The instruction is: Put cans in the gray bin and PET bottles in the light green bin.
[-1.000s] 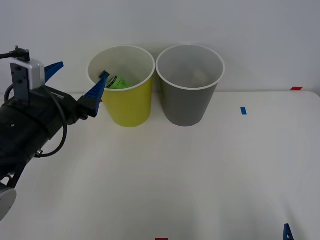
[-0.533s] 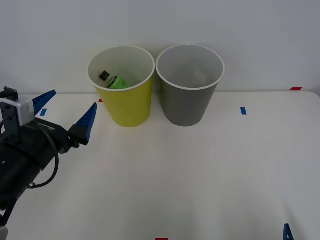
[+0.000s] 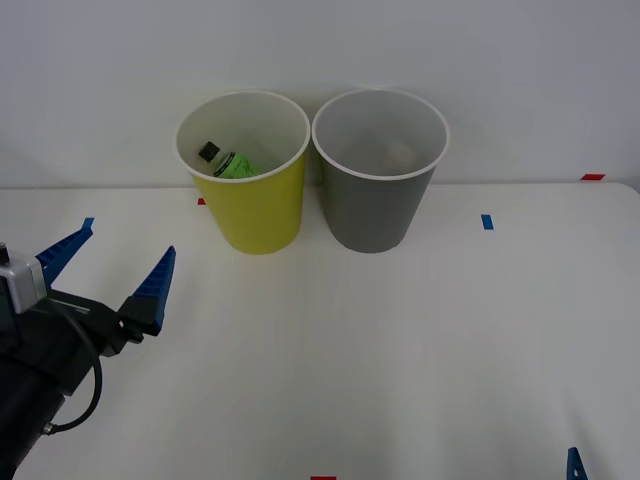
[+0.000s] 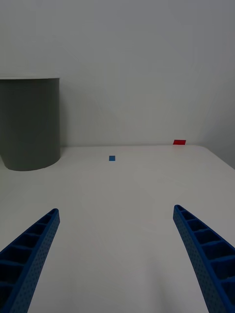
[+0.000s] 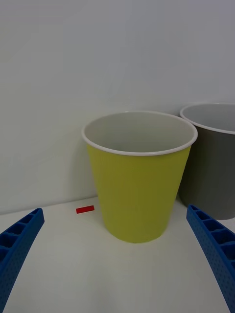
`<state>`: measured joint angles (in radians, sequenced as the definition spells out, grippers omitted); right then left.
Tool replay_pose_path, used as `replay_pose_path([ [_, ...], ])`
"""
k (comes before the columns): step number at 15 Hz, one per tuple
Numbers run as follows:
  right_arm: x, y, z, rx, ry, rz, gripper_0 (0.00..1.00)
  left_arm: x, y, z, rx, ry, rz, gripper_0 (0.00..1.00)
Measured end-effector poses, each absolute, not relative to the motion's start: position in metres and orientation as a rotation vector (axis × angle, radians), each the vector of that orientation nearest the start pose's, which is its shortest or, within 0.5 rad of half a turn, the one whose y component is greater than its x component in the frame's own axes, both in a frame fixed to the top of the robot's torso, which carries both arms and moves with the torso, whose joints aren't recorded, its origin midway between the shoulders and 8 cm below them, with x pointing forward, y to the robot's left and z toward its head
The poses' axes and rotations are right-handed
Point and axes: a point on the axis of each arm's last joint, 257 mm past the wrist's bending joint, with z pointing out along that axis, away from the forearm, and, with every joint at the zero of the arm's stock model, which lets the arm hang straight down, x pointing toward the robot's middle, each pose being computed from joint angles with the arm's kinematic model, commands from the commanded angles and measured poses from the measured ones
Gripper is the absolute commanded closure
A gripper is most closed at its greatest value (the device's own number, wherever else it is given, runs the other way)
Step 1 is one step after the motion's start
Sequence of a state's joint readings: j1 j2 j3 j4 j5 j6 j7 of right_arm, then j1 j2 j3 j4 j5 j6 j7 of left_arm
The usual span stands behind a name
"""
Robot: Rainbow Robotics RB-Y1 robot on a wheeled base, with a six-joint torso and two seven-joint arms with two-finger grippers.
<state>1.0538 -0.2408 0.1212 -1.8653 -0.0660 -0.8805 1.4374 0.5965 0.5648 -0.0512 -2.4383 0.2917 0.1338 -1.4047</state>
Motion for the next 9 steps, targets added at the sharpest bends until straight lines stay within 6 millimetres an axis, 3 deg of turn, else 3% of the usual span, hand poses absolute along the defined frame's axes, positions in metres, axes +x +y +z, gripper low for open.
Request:
replay_pose_path([
  [5,0.197,-0.302,-0.240,0.035,1.428,-0.056,0.22,0.375,0.246,-0.107,0.233,1.491,-0.110,0.00],
  [9,0.197,-0.302,-0.240,0.035,1.428,-0.056,0.21,0.368,0.247,-0.129,0.233,1.459,-0.119,0.00],
])
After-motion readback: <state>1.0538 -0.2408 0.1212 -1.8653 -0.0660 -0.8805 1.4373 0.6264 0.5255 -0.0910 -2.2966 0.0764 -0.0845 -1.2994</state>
